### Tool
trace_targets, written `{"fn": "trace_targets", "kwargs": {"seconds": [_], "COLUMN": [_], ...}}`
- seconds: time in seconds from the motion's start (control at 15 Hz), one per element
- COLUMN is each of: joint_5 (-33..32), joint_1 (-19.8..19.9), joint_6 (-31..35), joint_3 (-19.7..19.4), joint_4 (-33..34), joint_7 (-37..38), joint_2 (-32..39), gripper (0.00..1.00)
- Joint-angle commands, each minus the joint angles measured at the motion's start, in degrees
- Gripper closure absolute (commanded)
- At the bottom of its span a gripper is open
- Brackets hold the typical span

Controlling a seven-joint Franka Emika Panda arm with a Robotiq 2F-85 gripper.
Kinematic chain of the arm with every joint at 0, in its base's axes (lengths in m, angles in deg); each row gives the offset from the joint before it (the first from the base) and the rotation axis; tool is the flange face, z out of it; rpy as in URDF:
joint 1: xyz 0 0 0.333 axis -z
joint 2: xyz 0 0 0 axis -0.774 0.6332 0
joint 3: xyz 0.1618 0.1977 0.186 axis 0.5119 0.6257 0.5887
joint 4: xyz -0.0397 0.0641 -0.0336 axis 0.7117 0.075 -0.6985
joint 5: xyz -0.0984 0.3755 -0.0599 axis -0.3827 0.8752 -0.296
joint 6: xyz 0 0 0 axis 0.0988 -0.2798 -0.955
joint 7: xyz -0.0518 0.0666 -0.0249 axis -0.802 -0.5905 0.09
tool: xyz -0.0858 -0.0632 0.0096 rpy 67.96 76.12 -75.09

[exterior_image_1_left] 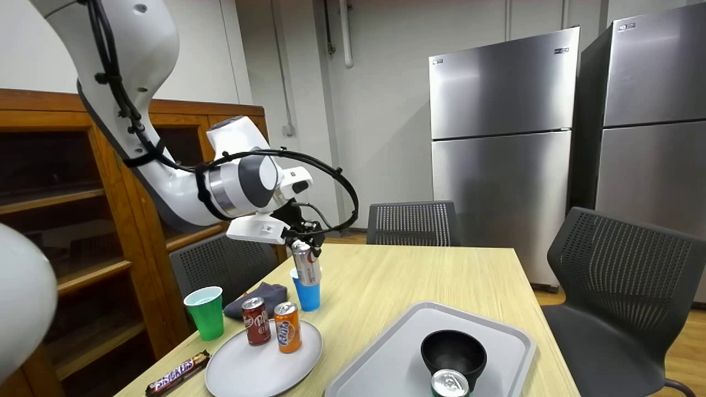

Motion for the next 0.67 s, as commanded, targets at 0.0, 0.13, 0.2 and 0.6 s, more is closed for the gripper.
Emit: {"fn": "trace_targets", "kwargs": {"seconds": [0.0,0.13,0.2,0.6], "joint_5": [-4.93,-6.85,-7.83,-14.36], "joint_1": [-5.59,-7.95,-9.04,-12.13], "joint_6": [0.12,-0.12,-0.19,-1.84], "joint_3": [-3.69,-4.64,-4.96,-4.72], "joint_4": [-1.72,-2.53,-3.02,-8.15], "joint_7": [2.92,3.53,3.67,2.92], "joint_2": [-3.31,-4.42,-5.02,-11.54], "gripper": [0.61,0.61,0.61,0.61]}}
